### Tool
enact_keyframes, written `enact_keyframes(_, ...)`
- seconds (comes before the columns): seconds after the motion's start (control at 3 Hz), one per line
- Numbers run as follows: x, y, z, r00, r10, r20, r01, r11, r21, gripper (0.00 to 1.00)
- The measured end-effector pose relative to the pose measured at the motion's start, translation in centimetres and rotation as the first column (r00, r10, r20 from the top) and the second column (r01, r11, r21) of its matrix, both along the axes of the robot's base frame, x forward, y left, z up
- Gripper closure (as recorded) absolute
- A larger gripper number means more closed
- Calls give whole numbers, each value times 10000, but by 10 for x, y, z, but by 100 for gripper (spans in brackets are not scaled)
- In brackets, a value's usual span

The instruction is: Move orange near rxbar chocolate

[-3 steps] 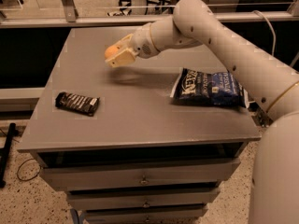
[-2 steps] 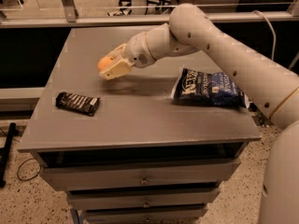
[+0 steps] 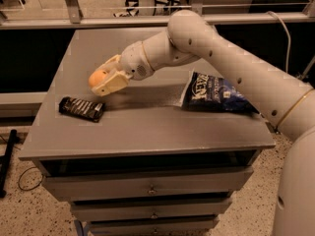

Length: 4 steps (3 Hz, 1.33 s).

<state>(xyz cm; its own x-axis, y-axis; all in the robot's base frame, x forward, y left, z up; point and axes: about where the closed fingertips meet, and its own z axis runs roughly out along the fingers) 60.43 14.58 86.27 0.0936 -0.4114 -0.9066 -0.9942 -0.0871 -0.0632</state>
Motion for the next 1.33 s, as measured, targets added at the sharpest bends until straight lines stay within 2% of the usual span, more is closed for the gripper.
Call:
enact_keyframes(0.33, -8, 4, -11, 9993, 246, -274, -249, 9996, -94, 82)
enact_keyframes(0.67, -10, 4, -22, 9985, 296, -470, -307, 9993, -223, 59)
enact_keyframes(1.33, -5, 0, -31, 9987, 174, -471, -195, 9988, -456, 13)
